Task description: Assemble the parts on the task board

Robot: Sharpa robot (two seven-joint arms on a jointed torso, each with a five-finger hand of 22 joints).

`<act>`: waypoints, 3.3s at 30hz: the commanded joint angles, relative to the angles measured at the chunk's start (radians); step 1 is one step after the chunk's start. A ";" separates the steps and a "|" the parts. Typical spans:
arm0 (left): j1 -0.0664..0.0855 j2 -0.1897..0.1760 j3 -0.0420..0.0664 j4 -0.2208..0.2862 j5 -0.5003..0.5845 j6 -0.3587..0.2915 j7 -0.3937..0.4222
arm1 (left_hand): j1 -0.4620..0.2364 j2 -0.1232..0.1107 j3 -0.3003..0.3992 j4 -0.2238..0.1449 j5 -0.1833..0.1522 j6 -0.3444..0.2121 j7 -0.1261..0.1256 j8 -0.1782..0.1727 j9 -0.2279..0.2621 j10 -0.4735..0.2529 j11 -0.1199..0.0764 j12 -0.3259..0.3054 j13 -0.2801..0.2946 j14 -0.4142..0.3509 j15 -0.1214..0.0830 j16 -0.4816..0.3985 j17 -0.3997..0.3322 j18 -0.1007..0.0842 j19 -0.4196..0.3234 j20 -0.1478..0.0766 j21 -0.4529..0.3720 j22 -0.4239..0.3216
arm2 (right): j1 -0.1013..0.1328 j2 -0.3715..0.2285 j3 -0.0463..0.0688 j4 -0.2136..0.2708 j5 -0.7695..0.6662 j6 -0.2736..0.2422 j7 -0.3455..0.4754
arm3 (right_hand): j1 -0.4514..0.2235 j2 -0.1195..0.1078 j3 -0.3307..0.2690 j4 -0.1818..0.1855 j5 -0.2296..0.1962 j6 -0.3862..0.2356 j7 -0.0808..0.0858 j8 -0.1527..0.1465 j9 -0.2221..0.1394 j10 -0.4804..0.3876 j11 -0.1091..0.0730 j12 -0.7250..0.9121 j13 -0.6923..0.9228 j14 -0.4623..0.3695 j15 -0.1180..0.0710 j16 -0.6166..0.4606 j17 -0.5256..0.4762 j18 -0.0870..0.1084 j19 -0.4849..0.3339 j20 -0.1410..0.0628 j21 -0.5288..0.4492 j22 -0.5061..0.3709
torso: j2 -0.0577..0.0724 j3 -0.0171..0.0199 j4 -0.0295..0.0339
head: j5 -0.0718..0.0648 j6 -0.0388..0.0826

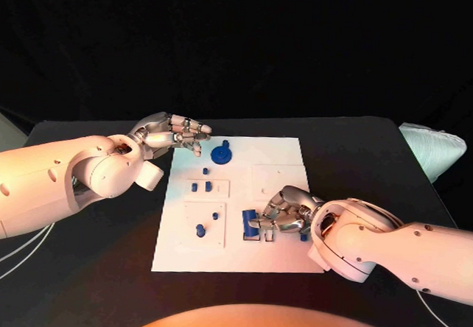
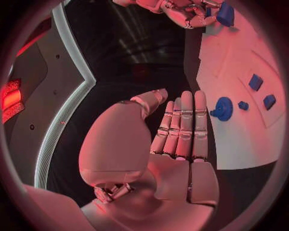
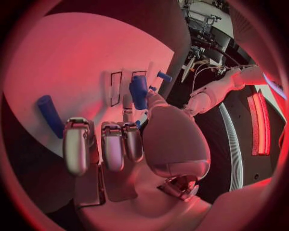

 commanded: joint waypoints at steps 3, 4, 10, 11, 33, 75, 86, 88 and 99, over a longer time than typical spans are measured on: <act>0.000 0.001 0.001 0.001 0.000 0.016 0.003 | -0.004 0.006 -0.001 0.003 0.006 -0.004 -0.002 -0.003 -0.002 -0.004 0.002 -0.003 -0.001 0.000 0.004 -0.004 -0.001 0.014 0.007 -0.001 -0.005 -0.002 | -0.001 -0.017 0.000 0.008 -0.055 -0.104 0.136 | 0.032 -0.012 -0.014 -0.003 0.003 -0.055 0.018 -0.015 -0.011 0.060 0.009 -0.026 0.208 0.099 0.004 -0.006 0.231 0.000 0.070 0.001 -0.022 0.223 | 0.000 0.0000 0.0005 | 0.002 0.002; 0.000 0.001 0.001 0.001 0.000 0.016 0.003 | -0.004 0.006 -0.001 0.003 0.006 -0.004 -0.002 -0.003 -0.002 -0.004 0.002 -0.003 -0.001 0.000 0.004 -0.004 -0.001 0.014 0.007 -0.001 -0.005 -0.002 | -0.001 -0.021 0.000 0.009 -0.058 -0.121 0.165 | 0.043 -0.011 -0.014 -0.004 0.002 -0.061 0.021 -0.017 -0.013 0.059 0.012 -0.027 0.208 0.099 0.007 -0.005 0.232 0.000 0.070 0.004 -0.024 0.222 | 0.000 0.0000 0.0004 | 0.002 0.003; 0.000 0.000 0.001 0.001 0.000 0.016 0.004 | -0.004 0.006 -0.001 0.003 0.006 -0.004 -0.002 -0.003 -0.002 -0.004 0.002 -0.003 -0.001 0.000 0.004 -0.004 -0.001 0.014 0.007 -0.001 -0.005 -0.002 | -0.001 -0.036 0.000 0.010 -0.104 -0.160 0.254 | 0.123 -0.011 -0.007 -0.009 0.002 -0.098 0.040 -0.042 -0.028 0.057 0.029 -0.029 0.207 0.100 0.022 -0.004 0.236 0.001 0.069 0.017 -0.025 0.222 | -0.001 -0.0001 -0.0005 | 0.003 0.003; 0.000 0.000 0.001 0.001 0.000 0.016 0.004 | -0.004 0.006 -0.001 0.003 0.006 -0.004 -0.002 -0.003 -0.002 -0.004 0.002 -0.003 -0.001 0.000 0.004 -0.004 -0.001 0.014 0.007 -0.001 -0.005 -0.002 | -0.001 -0.038 0.000 0.010 -0.113 -0.160 0.259 | 0.127 -0.012 -0.007 -0.009 0.000 -0.097 0.041 -0.043 -0.029 0.057 0.030 -0.030 0.207 0.100 0.023 -0.004 0.236 0.000 0.069 0.018 -0.023 0.223 | -0.001 0.0000 -0.0007 | 0.004 0.003; 0.000 -0.001 0.000 0.000 -0.001 0.017 0.005 | -0.004 0.006 -0.001 0.003 0.006 -0.004 -0.002 -0.003 -0.002 -0.004 0.002 -0.003 -0.001 0.000 0.004 -0.004 -0.001 0.014 0.007 -0.001 -0.005 -0.002 | -0.001 -0.049 -0.001 -0.006 -0.378 -0.089 0.351 | 0.324 -0.052 -0.009 -0.026 -0.052 -0.159 0.080 -0.113 -0.066 0.047 0.065 -0.035 0.205 0.106 0.054 0.008 0.263 0.002 0.063 0.047 -0.036 0.220 | 0.000 -0.0005 0.0004 | 0.005 0.005; 0.001 0.001 0.000 0.003 -0.001 0.017 0.000 | -0.006 0.007 -0.001 0.005 0.007 -0.005 -0.001 -0.004 -0.002 -0.005 0.002 -0.003 -0.001 0.000 0.004 -0.004 0.000 0.013 0.008 0.000 -0.008 -0.003 | -0.044 0.028 -0.006 -0.005 -0.356 -0.086 -0.074 | -0.025 -0.045 -0.179 0.005 -0.031 -0.016 0.005 0.020 0.021 0.048 0.000 -0.049 0.195 0.104 -0.001 0.003 0.254 0.008 0.060 0.001 -0.062 0.213 | 0.000 -0.0005 0.0007 | 0.003 0.000; 0.001 0.001 0.000 0.002 -0.001 0.018 -0.001 | -0.006 0.007 -0.001 0.005 0.007 -0.005 -0.001 -0.004 -0.002 -0.005 0.002 -0.003 -0.001 0.000 0.004 -0.004 0.000 0.013 0.008 0.000 -0.008 -0.003 | -0.052 0.043 -0.006 -0.008 -0.373 -0.107 -0.069 | -0.024 -0.048 -0.179 0.004 -0.036 -0.021 0.006 0.021 0.023 0.048 0.001 -0.048 0.195 0.104 0.000 0.004 0.256 0.007 0.060 0.002 -0.061 0.213 | 0.000 -0.0001 0.0002 | 0.003 -0.002; 0.001 0.001 0.000 0.002 -0.001 0.018 -0.002 | -0.006 0.007 -0.001 0.005 0.007 -0.005 -0.001 -0.004 -0.002 -0.005 0.002 -0.003 -0.001 0.000 0.004 -0.004 0.000 0.013 0.008 0.000 -0.008 -0.003 | -0.052 0.045 -0.006 -0.010 -0.377 -0.105 -0.069 | -0.021 -0.047 -0.178 0.004 -0.036 -0.021 0.006 0.021 0.024 0.048 0.001 -0.048 0.195 0.104 0.000 0.004 0.256 0.007 0.060 0.002 -0.061 0.213 | 0.000 -0.0001 0.0005 | 0.004 -0.002; 0.000 0.000 0.000 0.002 -0.001 0.020 -0.004 | -0.006 0.007 -0.001 0.005 0.007 -0.005 -0.001 -0.004 -0.002 -0.005 0.002 -0.003 -0.001 0.000 0.004 -0.004 0.000 0.013 0.008 0.000 -0.008 -0.003 | -0.059 0.063 -0.006 -0.026 -0.433 -0.088 -0.072 | -0.007 -0.048 -0.175 0.003 -0.037 -0.026 0.007 0.024 0.028 0.045 0.002 -0.052 0.193 0.105 0.001 0.005 0.258 0.008 0.059 0.002 -0.068 0.212 | 0.000 0.0003 0.0008 | 0.005 -0.007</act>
